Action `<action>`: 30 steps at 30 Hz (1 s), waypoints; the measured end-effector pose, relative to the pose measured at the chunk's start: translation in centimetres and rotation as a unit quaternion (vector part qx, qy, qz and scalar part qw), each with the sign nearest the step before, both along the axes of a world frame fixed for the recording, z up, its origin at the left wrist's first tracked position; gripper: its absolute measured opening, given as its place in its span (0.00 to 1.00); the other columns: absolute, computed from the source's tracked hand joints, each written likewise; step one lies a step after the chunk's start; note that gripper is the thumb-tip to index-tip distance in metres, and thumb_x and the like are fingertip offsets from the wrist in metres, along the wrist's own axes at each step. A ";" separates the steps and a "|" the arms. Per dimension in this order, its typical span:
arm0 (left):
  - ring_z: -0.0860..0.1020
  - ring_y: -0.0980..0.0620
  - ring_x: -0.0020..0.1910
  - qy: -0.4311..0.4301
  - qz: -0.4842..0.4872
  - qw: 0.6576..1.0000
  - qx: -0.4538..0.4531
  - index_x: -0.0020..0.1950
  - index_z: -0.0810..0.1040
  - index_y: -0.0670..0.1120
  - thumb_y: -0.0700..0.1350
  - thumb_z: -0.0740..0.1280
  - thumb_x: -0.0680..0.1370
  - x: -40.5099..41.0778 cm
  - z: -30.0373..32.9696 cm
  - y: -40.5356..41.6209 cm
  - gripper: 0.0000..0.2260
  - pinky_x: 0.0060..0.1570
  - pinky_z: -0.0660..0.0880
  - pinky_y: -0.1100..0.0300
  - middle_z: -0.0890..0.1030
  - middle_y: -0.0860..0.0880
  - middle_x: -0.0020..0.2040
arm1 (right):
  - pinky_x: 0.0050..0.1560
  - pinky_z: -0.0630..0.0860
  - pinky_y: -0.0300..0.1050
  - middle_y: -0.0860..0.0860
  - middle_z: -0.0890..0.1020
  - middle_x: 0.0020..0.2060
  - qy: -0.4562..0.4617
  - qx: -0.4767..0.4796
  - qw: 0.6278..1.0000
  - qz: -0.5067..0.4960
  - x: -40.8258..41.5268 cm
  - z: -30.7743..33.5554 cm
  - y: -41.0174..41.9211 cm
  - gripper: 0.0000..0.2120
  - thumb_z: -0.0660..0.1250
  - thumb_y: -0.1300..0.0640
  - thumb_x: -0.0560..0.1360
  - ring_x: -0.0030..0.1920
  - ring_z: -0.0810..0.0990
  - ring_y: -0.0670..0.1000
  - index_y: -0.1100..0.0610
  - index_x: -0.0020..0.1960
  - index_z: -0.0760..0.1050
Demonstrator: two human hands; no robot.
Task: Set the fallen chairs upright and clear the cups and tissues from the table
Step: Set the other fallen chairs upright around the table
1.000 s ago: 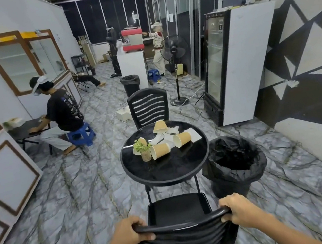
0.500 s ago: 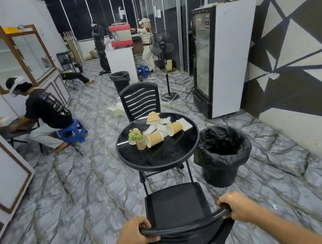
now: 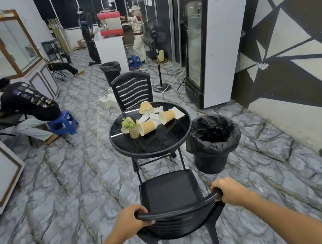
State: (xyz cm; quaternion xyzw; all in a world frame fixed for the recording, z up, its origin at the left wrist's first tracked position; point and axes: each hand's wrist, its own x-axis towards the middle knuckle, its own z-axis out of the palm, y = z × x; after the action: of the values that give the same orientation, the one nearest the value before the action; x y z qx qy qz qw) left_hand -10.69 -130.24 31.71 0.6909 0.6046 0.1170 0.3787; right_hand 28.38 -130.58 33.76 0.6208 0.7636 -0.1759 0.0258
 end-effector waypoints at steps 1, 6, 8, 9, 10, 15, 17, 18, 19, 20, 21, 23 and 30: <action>0.80 0.59 0.41 -0.005 -0.007 1.000 -0.010 0.41 0.82 0.55 0.64 0.79 0.60 -0.2 0.1 0.0 0.18 0.42 0.74 0.63 0.84 0.55 0.41 | 0.49 0.75 0.45 0.51 0.82 0.48 0.002 0.004 1.000 0.002 0.0 0.1 -0.1 0.06 0.68 0.60 0.72 0.51 0.78 0.52 0.55 0.49 0.79; 0.80 0.62 0.52 -0.021 -0.048 0.997 -0.060 0.54 0.80 0.59 0.70 0.78 0.59 -0.9 1.4 0.4 0.28 0.49 0.73 0.69 0.82 0.59 0.53 | 0.44 0.74 0.45 0.49 0.81 0.44 0.047 0.018 0.999 0.010 0.1 1.1 -0.7 0.11 0.73 0.49 0.71 0.45 0.78 0.49 0.54 0.48 0.78; 0.79 0.64 0.55 -0.031 -0.052 0.996 -0.063 0.56 0.80 0.59 0.74 0.75 0.59 -0.6 2.7 0.9 0.32 0.51 0.72 0.70 0.82 0.58 0.55 | 0.50 0.76 0.47 0.48 0.81 0.49 0.067 0.014 0.998 0.013 0.3 2.1 -0.8 0.18 0.72 0.43 0.70 0.50 0.77 0.49 0.53 0.53 0.78; 0.79 0.63 0.55 -0.036 -0.045 0.997 -0.057 0.57 0.80 0.58 0.75 0.73 0.60 -0.3 3.4 1.3 0.32 0.53 0.73 0.69 0.83 0.57 0.55 | 0.54 0.76 0.47 0.47 0.80 0.54 0.062 0.005 0.998 0.022 0.4 2.7 -0.8 0.23 0.71 0.41 0.69 0.54 0.76 0.49 0.52 0.58 0.77; 0.80 0.62 0.55 -0.038 -0.038 0.997 -0.048 0.58 0.80 0.57 0.74 0.71 0.62 0.1 4.2 1.7 0.31 0.55 0.74 0.67 0.83 0.57 0.55 | 0.57 0.75 0.47 0.47 0.78 0.58 0.055 -0.007 0.998 0.031 0.6 3.3 -0.7 0.27 0.70 0.38 0.69 0.57 0.75 0.49 0.51 0.62 0.75; 0.77 0.58 0.58 0.005 -0.035 0.999 0.038 0.66 0.75 0.54 0.66 0.66 0.75 3.0 8.0 4.0 0.25 0.59 0.74 0.59 0.79 0.57 0.61 | 0.64 0.71 0.47 0.48 0.75 0.65 0.063 0.008 0.998 0.029 1.6 6.3 0.0 0.33 0.63 0.33 0.72 0.66 0.71 0.51 0.51 0.71 0.69; 0.76 0.57 0.61 0.018 -0.044 0.997 0.064 0.71 0.72 0.53 0.68 0.65 0.75 4.2 9.4 5.0 0.30 0.57 0.71 0.61 0.77 0.55 0.65 | 0.65 0.70 0.48 0.49 0.75 0.66 0.076 0.041 0.996 0.008 2.0 8.0 0.7 0.33 0.60 0.32 0.74 0.67 0.71 0.51 0.51 0.71 0.69; 0.74 0.57 0.63 0.022 -0.048 0.996 0.072 0.74 0.69 0.53 0.69 0.64 0.74 5.1 10.3 5.4 0.33 0.57 0.70 0.62 0.75 0.55 0.67 | 0.66 0.70 0.48 0.50 0.74 0.66 0.085 0.055 0.995 0.000 2.6 9.0 1.2 0.33 0.59 0.31 0.75 0.68 0.70 0.52 0.52 0.71 0.69; 0.73 0.56 0.64 0.022 -0.053 0.995 0.076 0.75 0.67 0.53 0.71 0.64 0.73 5.7 11.0 5.9 0.36 0.57 0.69 0.62 0.74 0.55 0.69 | 0.67 0.69 0.48 0.50 0.74 0.68 0.092 0.065 0.994 -0.007 3.0 9.8 1.8 0.33 0.59 0.32 0.75 0.69 0.69 0.52 0.53 0.72 0.68; 0.72 0.56 0.65 0.017 -0.058 0.995 0.078 0.76 0.66 0.53 0.73 0.63 0.72 6.1 11.7 6.3 0.39 0.58 0.68 0.62 0.73 0.55 0.71 | 0.69 0.67 0.48 0.50 0.72 0.70 0.096 0.070 0.993 -0.011 3.2 10.5 2.4 0.34 0.59 0.32 0.76 0.71 0.67 0.51 0.53 0.74 0.67; 0.72 0.57 0.66 0.014 -0.061 0.995 0.082 0.77 0.64 0.53 0.75 0.62 0.70 6.9 12.4 6.8 0.41 0.58 0.68 0.63 0.72 0.55 0.72 | 0.71 0.65 0.48 0.49 0.70 0.73 0.100 0.077 0.992 -0.011 3.9 11.2 3.0 0.35 0.59 0.32 0.76 0.73 0.65 0.51 0.53 0.75 0.65; 0.72 0.60 0.65 0.017 -0.057 0.993 0.100 0.77 0.64 0.54 0.78 0.61 0.67 8.8 13.7 7.6 0.45 0.58 0.67 0.65 0.72 0.56 0.72 | 0.73 0.63 0.48 0.49 0.67 0.75 0.107 0.091 0.990 -0.007 5.6 12.5 4.2 0.36 0.59 0.32 0.76 0.75 0.63 0.49 0.52 0.77 0.62; 0.72 0.54 0.68 0.024 -0.036 0.993 0.112 0.77 0.65 0.55 0.82 0.59 0.63 17.5 16.8 9.9 0.49 0.64 0.70 0.61 0.72 0.54 0.72 | 0.72 0.62 0.44 0.47 0.68 0.74 0.127 0.105 0.986 0.010 13.8 15.0 8.2 0.38 0.59 0.30 0.74 0.74 0.64 0.48 0.51 0.77 0.63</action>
State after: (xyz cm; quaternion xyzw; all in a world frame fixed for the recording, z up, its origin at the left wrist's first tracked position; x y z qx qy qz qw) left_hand 6.83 -120.32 48.51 0.7529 0.5711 0.1535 0.2888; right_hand 42.18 -122.37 48.72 0.5847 0.7811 -0.1724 -0.1350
